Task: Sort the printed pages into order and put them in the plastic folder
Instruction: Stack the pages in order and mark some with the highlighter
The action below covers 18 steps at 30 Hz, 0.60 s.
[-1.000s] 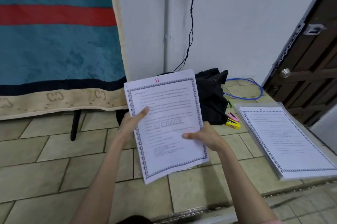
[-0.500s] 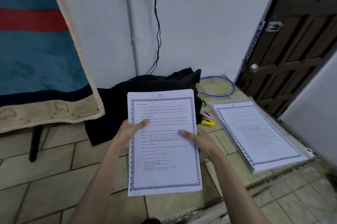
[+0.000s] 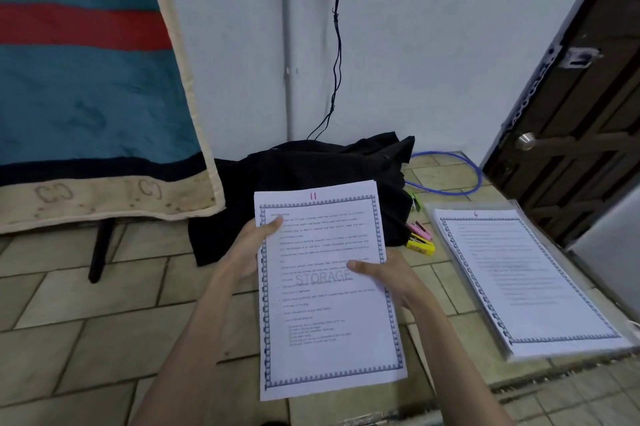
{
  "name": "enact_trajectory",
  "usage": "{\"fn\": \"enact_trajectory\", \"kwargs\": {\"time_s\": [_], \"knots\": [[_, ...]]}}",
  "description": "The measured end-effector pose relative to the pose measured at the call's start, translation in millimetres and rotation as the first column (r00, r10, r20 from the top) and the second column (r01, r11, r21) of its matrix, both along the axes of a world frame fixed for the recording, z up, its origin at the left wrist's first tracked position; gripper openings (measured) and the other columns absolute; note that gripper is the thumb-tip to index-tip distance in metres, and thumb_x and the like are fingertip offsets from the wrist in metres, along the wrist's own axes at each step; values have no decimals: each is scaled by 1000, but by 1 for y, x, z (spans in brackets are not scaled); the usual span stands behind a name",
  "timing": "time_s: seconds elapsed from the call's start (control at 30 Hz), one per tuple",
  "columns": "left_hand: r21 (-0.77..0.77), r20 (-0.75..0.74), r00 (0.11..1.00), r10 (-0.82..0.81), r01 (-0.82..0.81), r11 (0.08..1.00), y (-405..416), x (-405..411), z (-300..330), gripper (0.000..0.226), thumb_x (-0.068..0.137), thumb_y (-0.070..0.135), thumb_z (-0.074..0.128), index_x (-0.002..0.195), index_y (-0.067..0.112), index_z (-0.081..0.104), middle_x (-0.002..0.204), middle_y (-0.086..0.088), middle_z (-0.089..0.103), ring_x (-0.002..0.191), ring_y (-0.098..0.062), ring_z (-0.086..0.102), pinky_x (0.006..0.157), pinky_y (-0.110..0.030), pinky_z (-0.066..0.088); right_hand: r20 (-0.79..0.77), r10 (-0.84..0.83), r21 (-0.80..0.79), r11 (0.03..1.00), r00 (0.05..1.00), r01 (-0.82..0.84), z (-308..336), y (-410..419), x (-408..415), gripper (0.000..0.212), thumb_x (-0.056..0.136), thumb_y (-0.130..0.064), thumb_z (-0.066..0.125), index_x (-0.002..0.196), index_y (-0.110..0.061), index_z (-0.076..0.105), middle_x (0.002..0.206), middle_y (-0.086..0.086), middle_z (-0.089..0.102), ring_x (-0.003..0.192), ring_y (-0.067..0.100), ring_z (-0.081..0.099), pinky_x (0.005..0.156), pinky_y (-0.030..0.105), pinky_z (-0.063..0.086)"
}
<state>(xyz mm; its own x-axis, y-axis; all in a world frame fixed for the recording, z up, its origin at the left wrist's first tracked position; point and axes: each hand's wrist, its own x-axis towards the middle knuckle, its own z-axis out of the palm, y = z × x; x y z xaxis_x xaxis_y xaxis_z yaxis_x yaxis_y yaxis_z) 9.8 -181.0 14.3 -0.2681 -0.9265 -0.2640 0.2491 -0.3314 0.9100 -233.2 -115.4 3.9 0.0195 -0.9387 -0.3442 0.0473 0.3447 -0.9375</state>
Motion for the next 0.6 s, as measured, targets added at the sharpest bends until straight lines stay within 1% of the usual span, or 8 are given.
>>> {"fn": "enact_trajectory", "kwargs": {"time_s": [0.1,0.17,0.3,0.37,0.43,0.53,0.57,0.6], "knots": [[-72,-83,995,55,-61,996,-9,4,7,36,98,19,42,130,36,43,116,-4,66,105,-23,64,85,-39,54,23,28,24,999,999,-29,1,0,4,18,75,0,74,91,-6,70,89,10,73,70,17,73,55,25,56],[-95,-83,993,79,-87,992,-11,6,9,36,99,19,41,129,37,43,115,-4,66,104,-22,64,84,-38,55,28,43,30,999,999,-44,2,0,6,22,75,-1,74,97,-4,70,93,12,73,73,18,73,57,26,57],[-36,-114,981,155,-160,986,-14,5,9,14,100,25,39,106,23,51,128,-8,59,101,-18,63,83,-33,52,18,86,37,996,996,-86,3,0,6,26,77,-7,74,102,-5,68,87,4,76,77,19,73,59,27,58],[-5,-80,982,169,-170,985,-15,1,9,16,99,31,40,93,19,48,126,-11,61,91,-11,65,73,-27,53,52,88,39,995,995,-90,2,0,7,30,79,-18,72,106,-6,67,91,7,76,82,23,73,65,32,59],[4,-44,979,198,-198,980,-17,-1,7,27,100,35,39,80,18,42,121,-15,63,78,-5,66,63,-20,52,98,71,44,996,993,-76,1,-1,8,28,84,-24,67,107,-7,66,93,9,75,83,24,73,65,32,58],[36,-135,967,216,-213,976,-21,0,4,35,99,41,33,73,18,37,121,-5,65,105,-18,62,91,-33,48,131,62,51,996,989,-69,-2,-2,8,27,88,-19,63,111,-5,65,96,11,75,84,25,73,64,33,58],[50,-165,962,216,-210,976,-22,1,4,36,99,42,32,72,18,37,119,-4,66,109,-21,60,93,-36,46,132,62,50,996,989,-69,-3,-3,8,26,88,-17,63,112,-6,64,98,12,74,86,26,72,65,34,59],[53,-173,961,216,-210,976,-23,2,3,35,99,42,33,73,19,39,117,-2,66,109,-21,61,89,-35,47,129,58,48,997,990,-65,-5,-3,8,26,88,-15,64,113,-7,64,100,12,74,88,27,72,66,35,59]]}}
